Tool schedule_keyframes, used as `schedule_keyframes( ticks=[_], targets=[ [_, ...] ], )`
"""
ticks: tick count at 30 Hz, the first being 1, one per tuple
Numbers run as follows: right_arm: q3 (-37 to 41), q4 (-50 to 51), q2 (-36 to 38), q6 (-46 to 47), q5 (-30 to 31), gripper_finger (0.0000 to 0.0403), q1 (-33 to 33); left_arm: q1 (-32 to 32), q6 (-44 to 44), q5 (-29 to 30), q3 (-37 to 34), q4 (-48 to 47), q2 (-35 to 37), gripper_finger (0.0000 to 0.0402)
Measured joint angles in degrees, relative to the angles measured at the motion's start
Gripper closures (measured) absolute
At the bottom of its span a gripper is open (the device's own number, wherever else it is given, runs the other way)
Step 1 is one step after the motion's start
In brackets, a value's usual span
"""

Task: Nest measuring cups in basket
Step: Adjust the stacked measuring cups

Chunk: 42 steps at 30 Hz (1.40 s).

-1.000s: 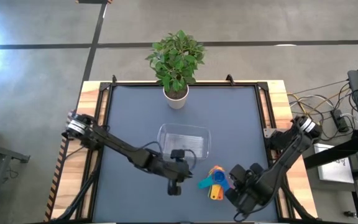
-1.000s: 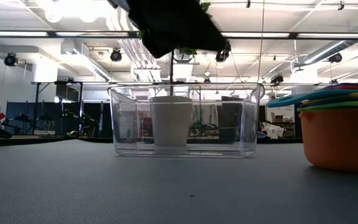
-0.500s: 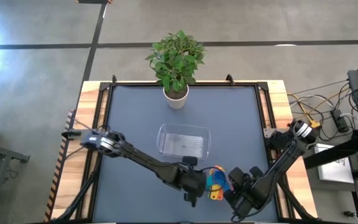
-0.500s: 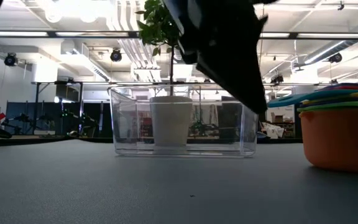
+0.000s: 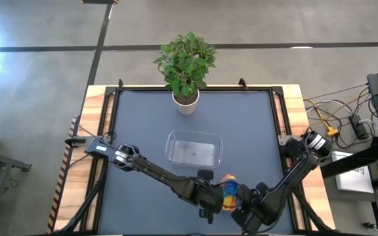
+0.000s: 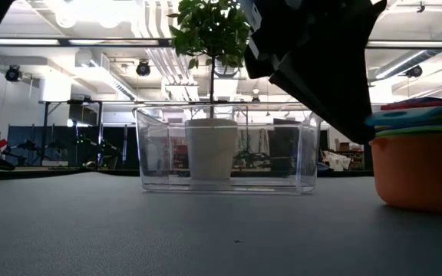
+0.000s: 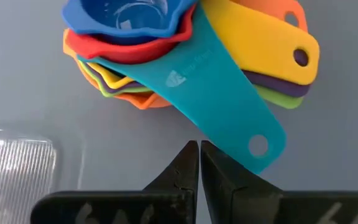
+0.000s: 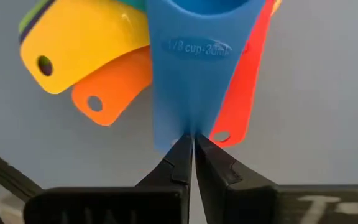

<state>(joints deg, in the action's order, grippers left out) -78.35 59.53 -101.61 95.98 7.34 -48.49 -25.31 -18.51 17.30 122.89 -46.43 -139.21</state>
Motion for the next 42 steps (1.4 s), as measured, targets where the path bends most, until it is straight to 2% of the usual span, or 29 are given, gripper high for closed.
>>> schedule_keyframes(
  ticks=[11, 15, 18, 23, 31, 37, 42],
  targets=[
    [-0.9, -2.0, 0.0, -1.9, 0.2, 0.0394, 0.6, -0.1, -1.5, -0.3, -0.4, 0.8, -0.4, 0.0402],
    [-3.3, 2.4, 1.9, -1.1, 2.1, 0.0394, 0.3, -0.1, -1.0, -0.3, -0.2, 0.6, -0.4, 0.0402],
    [-5.2, 9.7, 2.6, 1.4, 4.2, 0.0394, 0.0, -0.1, -1.0, -0.3, -0.3, 0.6, -0.4, 0.0402],
    [-4.1, 16.8, 2.5, 3.9, 1.3, 0.0394, 0.4, -0.1, -1.0, -0.3, -0.4, 0.9, -0.4, 0.0402],
    [0.3, 12.4, 2.3, 3.0, -1.8, 0.0394, 2.1, -0.1, -1.5, -0.3, -0.9, 3.4, -0.4, 0.0402],
    [0.5, 3.4, 2.1, -0.2, -1.7, 0.0394, 2.7, -0.1, -1.7, -0.3, -1.1, 3.8, -0.4, 0.0402],
    [0.5, 2.0, 2.1, -1.2, -1.5, 0.0394, 2.8, -0.1, -1.7, -0.3, -1.1, 4.3, -0.4, 0.0402]
  ],
)
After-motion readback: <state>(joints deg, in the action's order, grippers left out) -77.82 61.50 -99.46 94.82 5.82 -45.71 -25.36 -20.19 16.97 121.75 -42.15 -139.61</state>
